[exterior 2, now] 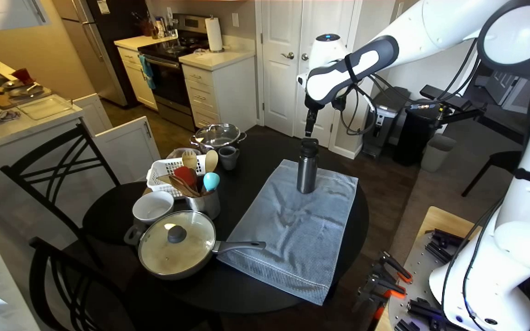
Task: Lift the black lid and use it to cover the bottle
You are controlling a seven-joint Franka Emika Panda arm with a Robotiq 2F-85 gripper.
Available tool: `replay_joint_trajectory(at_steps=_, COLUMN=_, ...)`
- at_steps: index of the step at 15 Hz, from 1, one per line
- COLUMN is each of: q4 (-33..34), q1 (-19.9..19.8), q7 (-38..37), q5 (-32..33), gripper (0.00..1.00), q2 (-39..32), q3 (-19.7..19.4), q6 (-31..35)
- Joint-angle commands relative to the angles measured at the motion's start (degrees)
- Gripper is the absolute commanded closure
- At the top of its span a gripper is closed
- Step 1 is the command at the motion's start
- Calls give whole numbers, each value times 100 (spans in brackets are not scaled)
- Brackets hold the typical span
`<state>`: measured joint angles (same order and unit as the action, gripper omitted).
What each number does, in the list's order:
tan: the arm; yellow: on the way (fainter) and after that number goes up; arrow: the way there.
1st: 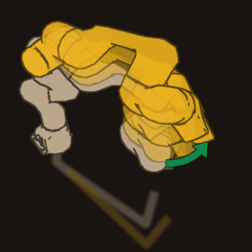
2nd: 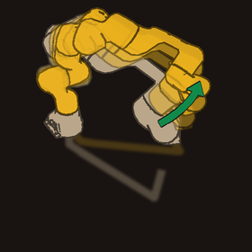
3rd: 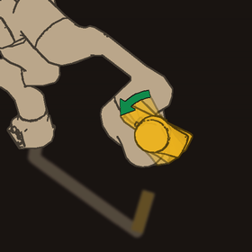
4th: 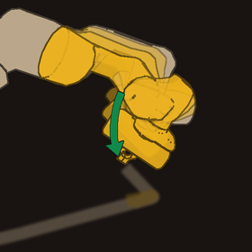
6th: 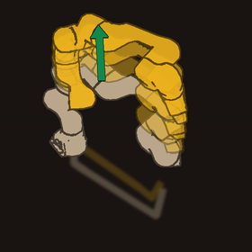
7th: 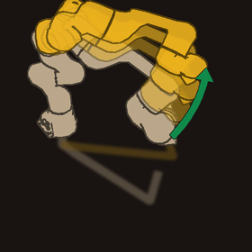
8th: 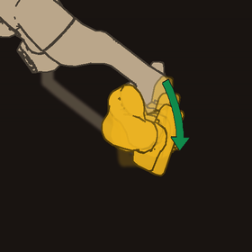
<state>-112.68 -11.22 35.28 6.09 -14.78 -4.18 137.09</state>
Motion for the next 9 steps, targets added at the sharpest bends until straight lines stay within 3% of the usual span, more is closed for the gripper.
replay_joint_trajectory(at_steps=1, q4=11, q1=15, q7=-25, q5=2, gripper=0, q2=9, q3=-3, q6=-115)
replay_joint_trajectory(at_steps=9, q4=11, q1=25, q7=-62, q5=6, gripper=0, q2=9, q3=-3, q6=-169)
